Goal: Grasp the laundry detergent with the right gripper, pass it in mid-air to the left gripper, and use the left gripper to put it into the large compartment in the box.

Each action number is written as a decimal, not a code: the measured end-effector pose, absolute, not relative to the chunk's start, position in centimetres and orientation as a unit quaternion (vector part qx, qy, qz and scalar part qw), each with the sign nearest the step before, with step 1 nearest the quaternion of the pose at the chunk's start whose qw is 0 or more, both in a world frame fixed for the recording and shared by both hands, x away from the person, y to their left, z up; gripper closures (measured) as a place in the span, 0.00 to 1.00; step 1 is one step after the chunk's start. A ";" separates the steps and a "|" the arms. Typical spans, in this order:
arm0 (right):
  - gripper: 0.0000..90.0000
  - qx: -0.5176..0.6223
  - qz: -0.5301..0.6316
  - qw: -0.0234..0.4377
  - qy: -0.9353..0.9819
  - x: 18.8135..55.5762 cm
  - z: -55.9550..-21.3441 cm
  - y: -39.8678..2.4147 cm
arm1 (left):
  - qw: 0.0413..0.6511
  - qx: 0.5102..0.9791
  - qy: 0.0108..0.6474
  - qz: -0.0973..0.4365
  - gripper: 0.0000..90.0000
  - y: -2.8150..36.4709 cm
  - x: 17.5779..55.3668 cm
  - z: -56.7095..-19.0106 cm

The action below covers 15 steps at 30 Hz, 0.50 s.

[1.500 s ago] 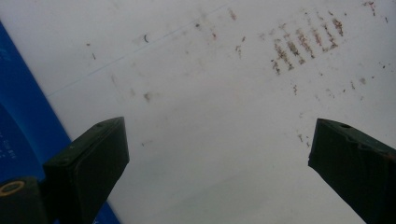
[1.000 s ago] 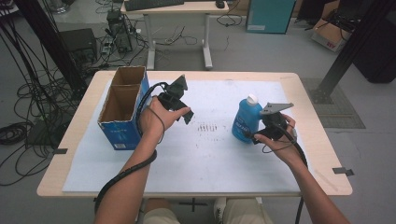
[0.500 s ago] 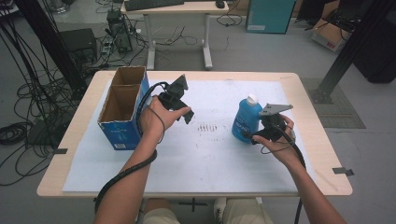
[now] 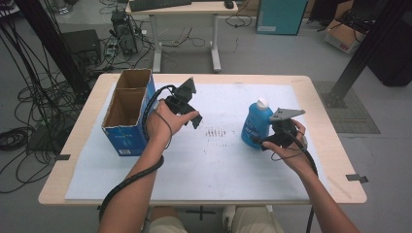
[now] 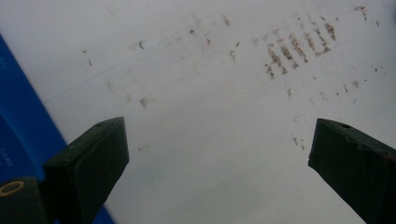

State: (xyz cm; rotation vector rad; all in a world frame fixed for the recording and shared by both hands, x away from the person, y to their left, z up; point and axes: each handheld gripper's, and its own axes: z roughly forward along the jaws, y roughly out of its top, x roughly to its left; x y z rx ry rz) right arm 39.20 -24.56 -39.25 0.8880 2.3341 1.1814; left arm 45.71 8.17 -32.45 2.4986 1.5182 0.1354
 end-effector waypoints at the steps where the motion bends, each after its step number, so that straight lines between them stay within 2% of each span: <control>1: 0.02 0.315 0.420 0.189 0.830 39.2 -39.2 -24.5 | 0.107 0.849 0.515 0.045 0.06 8.2 45.7 -32.4; 15: 0.02 0.318 0.424 0.191 0.826 39.1 -39.5 -24.6 | 0.107 0.849 0.515 0.046 0.06 8.2 45.7 -32.4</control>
